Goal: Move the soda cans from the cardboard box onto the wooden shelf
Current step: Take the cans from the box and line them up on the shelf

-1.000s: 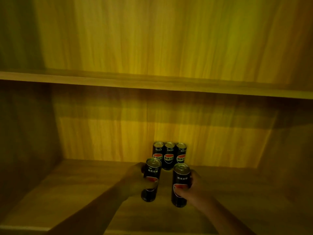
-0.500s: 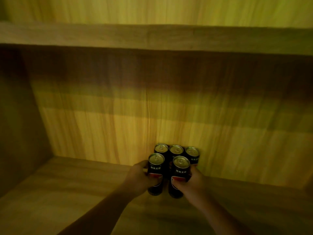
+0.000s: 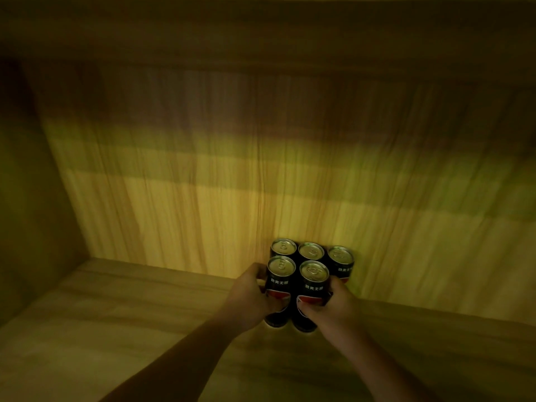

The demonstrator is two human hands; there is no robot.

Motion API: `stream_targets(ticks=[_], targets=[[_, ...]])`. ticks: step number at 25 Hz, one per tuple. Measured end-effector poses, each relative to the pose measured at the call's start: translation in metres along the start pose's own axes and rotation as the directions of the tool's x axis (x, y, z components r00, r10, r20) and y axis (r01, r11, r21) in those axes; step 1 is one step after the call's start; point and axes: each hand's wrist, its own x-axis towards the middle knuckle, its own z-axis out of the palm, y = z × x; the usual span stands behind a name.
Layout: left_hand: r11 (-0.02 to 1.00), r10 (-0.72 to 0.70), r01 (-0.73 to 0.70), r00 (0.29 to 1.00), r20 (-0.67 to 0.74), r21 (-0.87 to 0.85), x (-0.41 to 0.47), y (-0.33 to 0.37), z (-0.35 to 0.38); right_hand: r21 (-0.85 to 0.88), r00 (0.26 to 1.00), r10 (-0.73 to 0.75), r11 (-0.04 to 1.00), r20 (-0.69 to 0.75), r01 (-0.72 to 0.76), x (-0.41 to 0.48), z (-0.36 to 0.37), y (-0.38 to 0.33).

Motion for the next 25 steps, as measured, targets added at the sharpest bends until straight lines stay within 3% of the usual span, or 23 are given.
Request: stream_targets(ticks=[10, 14, 16, 19, 22, 25], targets=[[0.999, 0.027, -0.028, 0.999, 0.028, 0.028, 0.002, -0.006, 0.002, -0.015, 0.999, 0.016, 1.000, 0.037, -0.016, 0.000, -0.001, 0.001], [0.968, -0.020, -0.016, 0.990, 0.140, 0.250, -0.009, -0.008, -0.005, -0.045, 0.998, 0.011, 0.999, 0.058, -0.008, -0.005, -0.002, 0.006], [0.859, 0.002, -0.091, 0.985, 0.173, 0.504, -0.020, -0.011, -0.011, -0.142, 0.998, -0.010, 0.990, 0.054, 0.018, -0.015, -0.003, 0.009], [0.599, 0.002, -0.185, 0.973, 0.229, 0.779, -0.041, -0.010, -0.018, -0.431, 0.998, -0.028, 0.901, 0.057, 0.050, -0.032, -0.005, 0.011], [0.435, -0.081, -0.194, 0.964, 0.253, 0.880, -0.065, -0.004, -0.024, -0.695, 0.997, -0.063, 0.715, 0.043, 0.075, -0.052, -0.008, 0.013], [0.357, -0.084, -0.234, 0.956, 0.281, 0.904, -0.090, 0.003, -0.030, -0.838, 0.996, -0.006, 0.541, 0.088, 0.077, -0.075, -0.014, 0.009]])
